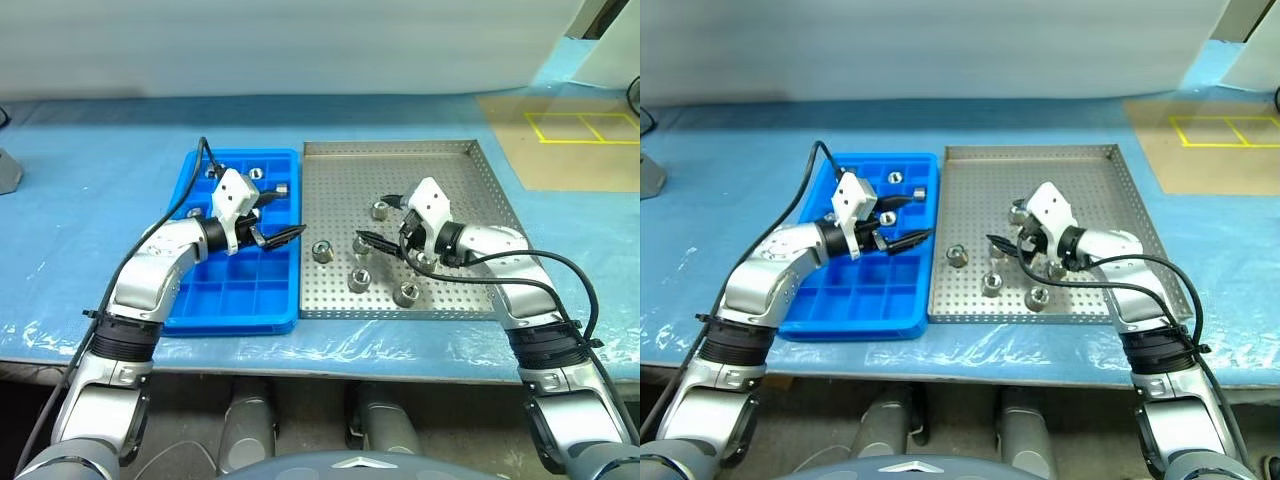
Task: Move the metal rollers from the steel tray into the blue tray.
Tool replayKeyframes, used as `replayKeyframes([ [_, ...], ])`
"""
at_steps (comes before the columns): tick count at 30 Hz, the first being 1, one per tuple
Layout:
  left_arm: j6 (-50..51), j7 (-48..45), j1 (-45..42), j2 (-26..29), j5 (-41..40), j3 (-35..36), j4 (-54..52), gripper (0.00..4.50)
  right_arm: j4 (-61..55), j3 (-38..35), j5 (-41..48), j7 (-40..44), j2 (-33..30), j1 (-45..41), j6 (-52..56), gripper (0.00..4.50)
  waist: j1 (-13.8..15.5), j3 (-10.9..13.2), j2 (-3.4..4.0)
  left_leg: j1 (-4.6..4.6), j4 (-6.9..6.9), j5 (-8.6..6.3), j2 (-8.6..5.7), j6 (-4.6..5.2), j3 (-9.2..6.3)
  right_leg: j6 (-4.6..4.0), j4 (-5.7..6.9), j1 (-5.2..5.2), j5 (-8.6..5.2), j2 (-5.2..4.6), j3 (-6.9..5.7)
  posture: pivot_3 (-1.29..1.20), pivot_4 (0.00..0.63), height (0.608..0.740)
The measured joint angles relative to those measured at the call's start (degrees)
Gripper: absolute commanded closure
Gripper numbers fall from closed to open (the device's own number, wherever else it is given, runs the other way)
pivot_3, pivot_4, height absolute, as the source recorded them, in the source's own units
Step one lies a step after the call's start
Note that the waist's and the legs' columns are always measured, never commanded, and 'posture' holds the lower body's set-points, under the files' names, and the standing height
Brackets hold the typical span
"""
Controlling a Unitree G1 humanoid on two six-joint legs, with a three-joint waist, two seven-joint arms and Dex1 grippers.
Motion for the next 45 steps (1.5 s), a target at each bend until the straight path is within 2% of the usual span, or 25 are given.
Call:
replayKeyframes([
  [34,1.69,-1.05,-0.07,-0.50,-0.78,-0.33,-0.63,0.00,-2.23,-0.02,0.87,-1.38,0.13,0.23,1.30,0.02,0.01,0.00,0.00,0.01,0.01,0.00,-0.01,0.00,0.00,0.00,0.01,0.01,0.00,0.00,0.00,-0.13,0.150,0.740],
  [45,1.56,-4.41,-5.64,-0.56,-0.66,-1.64,2.13,0.00,-2.25,-0.03,0.87,-3.47,0.62,0.96,1.27,0.02,-0.07,0.00,0.00,0.01,0.03,0.00,-0.01,0.00,0.00,0.00,0.01,0.02,0.00,0.00,0.00,-0.18,0.150,0.740],
])
